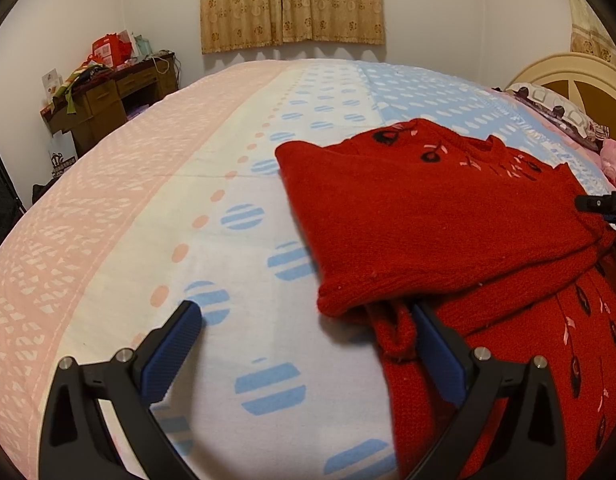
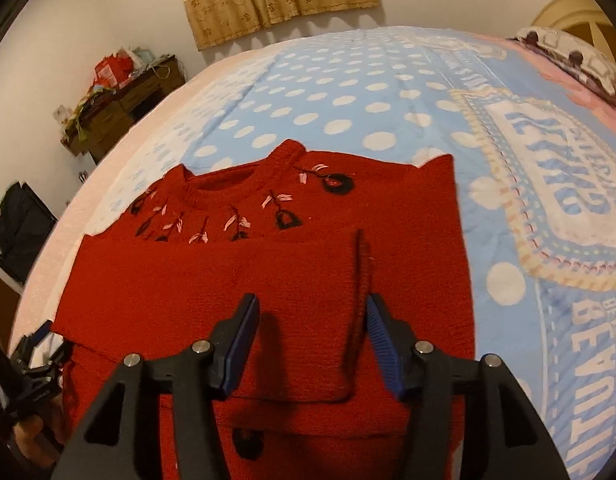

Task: Fold small clothes
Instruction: 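Fold the gripped side edge inward over the body with the right tool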

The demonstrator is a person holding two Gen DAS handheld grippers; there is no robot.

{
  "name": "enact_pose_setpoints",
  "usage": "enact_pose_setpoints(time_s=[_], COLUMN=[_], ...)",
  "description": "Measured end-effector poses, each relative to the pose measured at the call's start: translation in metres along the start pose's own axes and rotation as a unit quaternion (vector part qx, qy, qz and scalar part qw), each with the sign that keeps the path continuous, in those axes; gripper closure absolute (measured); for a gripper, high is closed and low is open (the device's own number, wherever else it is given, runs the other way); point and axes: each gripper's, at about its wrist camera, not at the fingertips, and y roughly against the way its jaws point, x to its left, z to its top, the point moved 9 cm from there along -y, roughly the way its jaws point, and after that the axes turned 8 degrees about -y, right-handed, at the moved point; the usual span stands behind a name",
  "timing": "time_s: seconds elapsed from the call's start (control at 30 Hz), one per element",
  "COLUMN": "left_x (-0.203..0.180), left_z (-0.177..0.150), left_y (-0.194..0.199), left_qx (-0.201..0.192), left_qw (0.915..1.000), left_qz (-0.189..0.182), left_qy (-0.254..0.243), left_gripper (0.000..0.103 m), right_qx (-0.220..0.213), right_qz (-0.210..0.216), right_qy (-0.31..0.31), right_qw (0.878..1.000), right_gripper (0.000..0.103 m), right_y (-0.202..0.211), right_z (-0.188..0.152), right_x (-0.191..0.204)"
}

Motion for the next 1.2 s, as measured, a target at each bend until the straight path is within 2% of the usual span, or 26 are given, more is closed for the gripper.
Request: enact_pose_setpoints(time_s=[0.03, 0.07, 0.17, 0.33, 0.43, 0.77, 0.87, 1.0, 1.2], left_x=[0.000, 0.000, 0.001, 0.001, 0.002, 0.003, 0.007, 0.016, 0.013], left_z=[0.000, 0.000, 0.000, -0.001, -0.001, -0.002, -0.002, -0.002, -0.003], left_y=[0.000, 0.000, -0.001, -0.001, -0.002, -0.002, 0.000, 0.000, -0.002], left_qx=[0.000, 0.000, 0.001, 0.002, 0.004, 0.005, -0.006, -0.005, 0.006], left_qw=[1.0000, 1.0000, 1.0000, 0.9999, 0.9998, 0.9996, 0.9992, 0.9980, 0.9987], left_qz=[0.000, -0.001, -0.004, -0.009, -0.014, -0.019, -0.021, -0.016, -0.016], left_qy=[0.000, 0.001, 0.004, 0.008, 0.012, 0.023, 0.034, 0.061, 0.049], left_gripper=[0.000, 0.000, 0.000, 0.000, 0.000, 0.000, 0.000, 0.000, 0.000], right_qx=[0.001, 0.005, 0.002, -0.055, -0.074, -0.048, -0.033, -0.027, -0.024], right_qz=[-0.019, -0.026, -0.029, -0.051, -0.058, -0.071, -0.068, -0.086, -0.099], right_qy=[0.011, 0.018, 0.023, 0.031, 0.027, 0.003, 0.006, 0.010, -0.007], right_qw=[1.000, 0.999, 0.999, 0.997, 0.995, 0.996, 0.997, 0.996, 0.995], right_gripper=[0.080, 0.096, 0.096, 0.097, 0.097, 0.097, 0.097, 0.097, 0.097], right_y=[-0.002, -0.003, 0.000, 0.031, 0.046, 0.037, 0.030, 0.024, 0.016], right_z=[-0.001, -0.002, -0.002, 0.021, 0.033, 0.023, 0.015, 0.010, 0.010], right_x=[0.001, 0.002, 0.003, -0.005, -0.013, -0.045, -0.046, -0.052, -0.069])
